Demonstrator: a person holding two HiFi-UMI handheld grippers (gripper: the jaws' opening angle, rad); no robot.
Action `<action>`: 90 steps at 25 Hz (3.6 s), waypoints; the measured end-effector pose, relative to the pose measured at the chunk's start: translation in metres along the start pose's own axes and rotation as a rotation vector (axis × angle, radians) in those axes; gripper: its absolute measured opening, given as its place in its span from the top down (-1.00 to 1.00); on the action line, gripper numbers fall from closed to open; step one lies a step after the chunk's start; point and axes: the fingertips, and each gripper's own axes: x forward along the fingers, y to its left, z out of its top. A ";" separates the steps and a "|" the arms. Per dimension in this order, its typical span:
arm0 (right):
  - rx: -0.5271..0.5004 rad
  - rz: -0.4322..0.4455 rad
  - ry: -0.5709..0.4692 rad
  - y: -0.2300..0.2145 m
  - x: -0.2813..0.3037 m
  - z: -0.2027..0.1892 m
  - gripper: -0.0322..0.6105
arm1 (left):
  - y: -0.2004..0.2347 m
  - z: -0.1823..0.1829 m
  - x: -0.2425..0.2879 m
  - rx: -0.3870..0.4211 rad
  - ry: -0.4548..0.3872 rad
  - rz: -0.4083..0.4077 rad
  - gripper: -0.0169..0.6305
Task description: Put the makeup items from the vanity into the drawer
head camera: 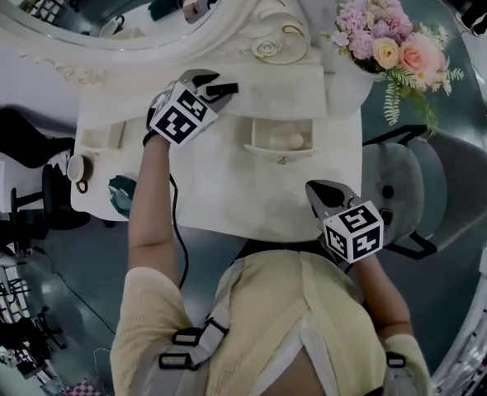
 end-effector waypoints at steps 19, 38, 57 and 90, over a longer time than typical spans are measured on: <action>0.020 0.016 0.004 0.000 0.000 -0.003 0.89 | -0.019 -0.002 0.011 0.099 0.056 -0.146 0.63; 0.027 0.013 0.003 -0.003 -0.003 -0.006 0.89 | -0.033 0.040 -0.032 0.266 -0.039 0.135 0.63; 0.067 0.001 -0.001 -0.007 -0.006 -0.011 0.89 | -0.134 0.099 -0.021 0.537 -0.107 -0.031 0.62; 0.147 -0.021 -0.027 -0.018 -0.020 -0.023 0.89 | -0.179 0.022 0.033 1.408 0.442 -0.405 0.62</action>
